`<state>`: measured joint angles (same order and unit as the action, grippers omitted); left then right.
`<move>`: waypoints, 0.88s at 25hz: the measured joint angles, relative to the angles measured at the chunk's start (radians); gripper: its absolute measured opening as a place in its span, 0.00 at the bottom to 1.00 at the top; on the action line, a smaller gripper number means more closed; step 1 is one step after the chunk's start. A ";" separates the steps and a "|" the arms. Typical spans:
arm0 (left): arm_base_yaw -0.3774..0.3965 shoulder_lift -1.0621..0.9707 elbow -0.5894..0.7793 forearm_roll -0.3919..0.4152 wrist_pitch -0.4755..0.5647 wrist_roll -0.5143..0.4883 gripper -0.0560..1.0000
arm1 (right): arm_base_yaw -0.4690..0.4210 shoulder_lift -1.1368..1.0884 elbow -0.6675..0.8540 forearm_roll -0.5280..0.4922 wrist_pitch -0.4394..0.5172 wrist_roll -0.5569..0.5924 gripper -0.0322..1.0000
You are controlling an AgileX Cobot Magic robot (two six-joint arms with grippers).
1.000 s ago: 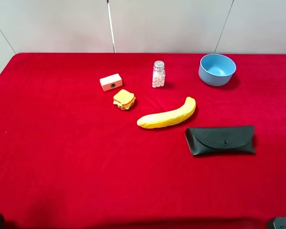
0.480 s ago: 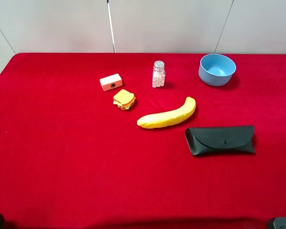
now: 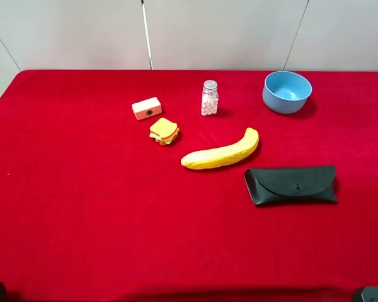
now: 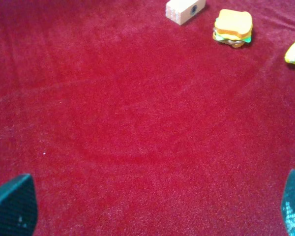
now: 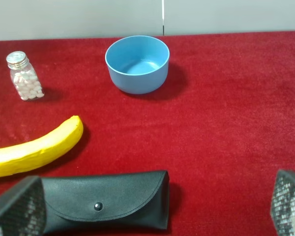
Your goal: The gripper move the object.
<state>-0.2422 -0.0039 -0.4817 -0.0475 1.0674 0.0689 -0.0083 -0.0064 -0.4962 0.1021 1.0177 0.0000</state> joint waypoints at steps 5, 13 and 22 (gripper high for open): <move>0.002 0.000 0.000 0.000 0.000 0.000 0.99 | 0.000 0.000 0.000 0.002 0.000 0.000 0.70; 0.003 0.000 0.000 0.000 0.000 0.000 0.99 | 0.000 0.000 0.000 0.002 -0.001 0.000 0.70; 0.003 0.000 0.000 0.000 0.000 0.000 0.99 | 0.000 0.000 0.000 0.003 -0.001 0.000 0.70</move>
<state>-0.2391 -0.0039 -0.4817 -0.0475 1.0674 0.0686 -0.0083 -0.0064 -0.4962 0.1051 1.0167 0.0000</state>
